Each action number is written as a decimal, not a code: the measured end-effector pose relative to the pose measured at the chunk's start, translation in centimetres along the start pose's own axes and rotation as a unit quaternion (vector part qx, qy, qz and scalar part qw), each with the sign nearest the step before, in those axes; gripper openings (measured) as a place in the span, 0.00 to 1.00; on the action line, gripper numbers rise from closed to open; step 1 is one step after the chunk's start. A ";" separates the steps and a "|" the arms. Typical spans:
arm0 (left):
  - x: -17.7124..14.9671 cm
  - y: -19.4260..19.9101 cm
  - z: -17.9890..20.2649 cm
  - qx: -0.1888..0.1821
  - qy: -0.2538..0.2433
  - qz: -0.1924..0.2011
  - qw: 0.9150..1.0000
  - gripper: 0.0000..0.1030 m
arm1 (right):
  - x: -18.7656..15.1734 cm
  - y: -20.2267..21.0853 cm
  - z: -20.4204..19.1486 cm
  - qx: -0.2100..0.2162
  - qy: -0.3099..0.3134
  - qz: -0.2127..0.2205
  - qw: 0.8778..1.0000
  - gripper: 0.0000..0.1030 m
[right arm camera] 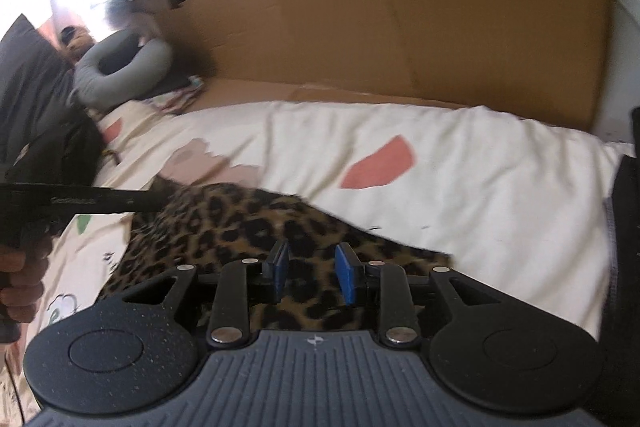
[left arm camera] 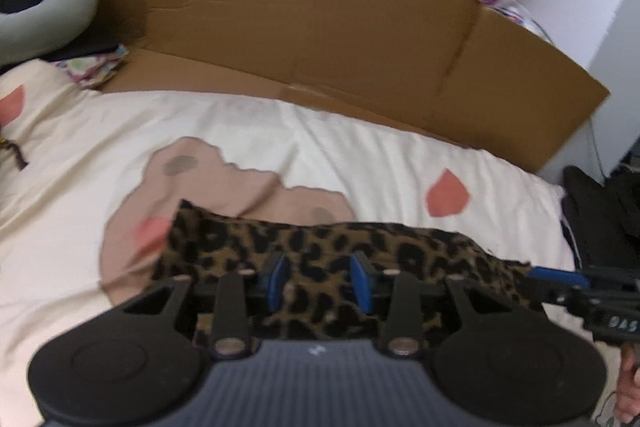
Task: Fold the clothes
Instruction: 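Open both grippers and press them onto the folded skirt, then grasp the folded skirt edge with the right gripper while the left gripper pinches it too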
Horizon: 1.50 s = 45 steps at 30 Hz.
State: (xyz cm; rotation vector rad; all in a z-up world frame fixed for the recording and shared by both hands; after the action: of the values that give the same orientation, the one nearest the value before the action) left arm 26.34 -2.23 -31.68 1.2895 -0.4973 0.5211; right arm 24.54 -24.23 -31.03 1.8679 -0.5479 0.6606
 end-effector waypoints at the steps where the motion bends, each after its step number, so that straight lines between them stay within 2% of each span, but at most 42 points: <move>1: -0.2 0.0 0.4 -0.004 -0.002 -0.001 1.000 0.37 | -0.1 -0.1 -0.4 0.003 0.003 -0.001 1.000 0.32; 8: -1.1 -0.9 2.4 -0.034 -0.037 -0.016 0.999 0.35 | -0.4 -1.3 -2.6 0.020 0.019 -0.014 1.000 0.32; 18: -1.6 -3.2 1.7 -0.039 -0.028 -0.033 0.998 0.36 | -1.9 -4.0 -2.7 0.004 0.023 -0.062 0.998 0.31; 25: -0.6 -2.3 1.7 -0.049 -0.025 -0.015 0.998 0.35 | -0.7 -3.0 -2.6 -0.002 0.023 -0.030 0.999 0.31; 34: -0.8 -4.0 1.2 -0.043 -0.018 -0.020 0.999 0.35 | -0.2 -5.0 -3.7 0.013 0.038 -0.046 0.998 0.30; 39: -1.0 -4.3 1.0 -0.046 -0.021 -0.018 0.999 0.36 | -0.6 -5.6 -2.6 0.014 0.021 -0.053 0.998 0.22; 41: -0.8 -4.1 1.0 -0.046 -0.023 -0.012 0.999 0.34 | -0.5 -5.3 -2.4 0.005 0.023 -0.047 0.999 0.14; 45: -0.6 -3.8 1.2 -0.051 -0.024 0.001 0.998 0.32 | 0.1 -4.8 -2.3 -0.002 0.019 -0.021 1.000 0.14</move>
State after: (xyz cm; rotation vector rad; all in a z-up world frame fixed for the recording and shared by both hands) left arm 28.15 -4.16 -34.67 1.2056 -0.5585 0.4607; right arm 27.26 -20.36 -33.48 1.8544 -0.4833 0.6665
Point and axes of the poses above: each gripper's, at about its wrist camera, not at the fingertips, and y roughly against the way its jaws point, z to its right, x to its top, the point moved 4 cm from there along -y, roughly the way its jaws point
